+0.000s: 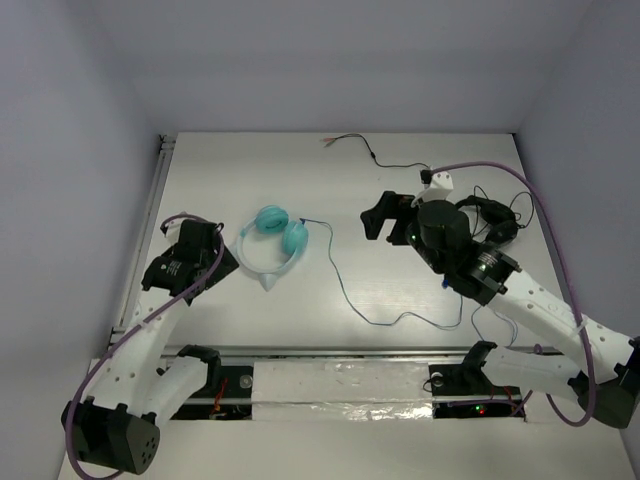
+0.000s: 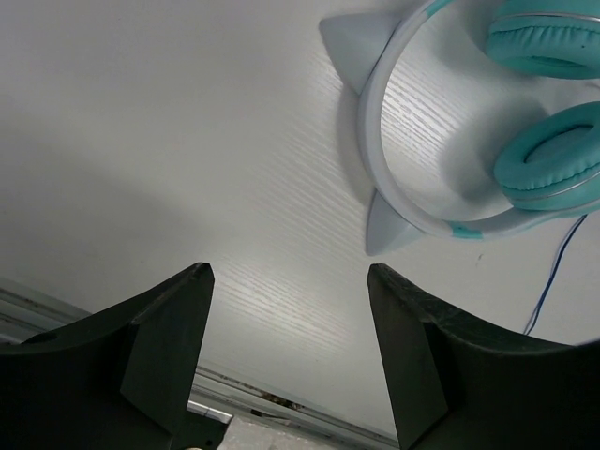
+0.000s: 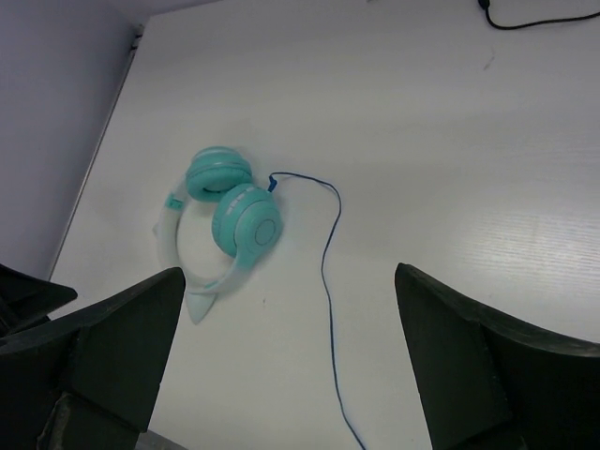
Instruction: Wrap the headphones
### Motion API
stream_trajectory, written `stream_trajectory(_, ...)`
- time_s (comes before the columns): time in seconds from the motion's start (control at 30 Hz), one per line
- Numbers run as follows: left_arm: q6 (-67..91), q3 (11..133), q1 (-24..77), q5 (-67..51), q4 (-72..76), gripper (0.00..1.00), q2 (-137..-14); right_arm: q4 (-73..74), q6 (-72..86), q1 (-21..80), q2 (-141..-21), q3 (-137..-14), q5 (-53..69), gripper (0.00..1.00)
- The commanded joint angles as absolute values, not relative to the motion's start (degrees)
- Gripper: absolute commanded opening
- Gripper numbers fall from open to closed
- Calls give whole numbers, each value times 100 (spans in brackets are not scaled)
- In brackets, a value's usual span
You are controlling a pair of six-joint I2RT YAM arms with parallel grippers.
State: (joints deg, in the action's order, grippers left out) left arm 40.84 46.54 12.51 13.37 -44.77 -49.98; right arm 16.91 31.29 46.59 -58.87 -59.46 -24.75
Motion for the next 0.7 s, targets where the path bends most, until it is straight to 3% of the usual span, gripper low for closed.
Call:
stream_trajectory(0.0, 3999, 4746, 1222, 1546, -4553, 65, -5045, 1292, 3146, 4676, -5705, -5836, -2478, 100)
stream_trajectory(0.17, 4017, 4431, 1222, 1021, -3843, 65, -5369, 959, 3050, 4676, -5440, -5669, -2085, 97)
stream_trajectory(0.2, 4034, 4377, 1222, 872, -3710, 64, -5448, 888, 2971, 4676, -5467, -5660, -1866, 85)
stream_trajectory(0.23, 4052, 4360, 1222, 844, -3622, 64, -5623, 870, 2979, 4676, -5536, -5678, -1759, 19)
stream_trajectory(0.27, 4104, 4351, 1222, 835, -3377, 63, -5677, 835, 3136, 4676, -5537, -5652, -1627, 0)
stream_trajectory(0.43, 4438, 4175, 1642, 1037, -2664, 53, -6037, 537, 2945, 4676, -5572, -5502, -1125, 0)
stream_trajectory(0.5, 4587, 4078, 1748, 1212, -2304, 53, -6291, 405, 2901, 4676, -5564, -5423, -1055, 3)
stream_trajectory(0.6, 4807, 3991, 1837, 1440, -1970, 58, -6565, 229, 2900, 4676, -5546, -5300, -818, 23)
stream_trajectory(0.63, 4842, 3964, 1889, 1467, -1917, 61, -6713, 159, 2892, 4676, -5555, -5248, -748, 39)
stream_trajectory(0.67, 4869, 3903, 1890, 1450, -1777, 61, -6784, 141, 2892, 4676, -5581, -5230, -634, 44)
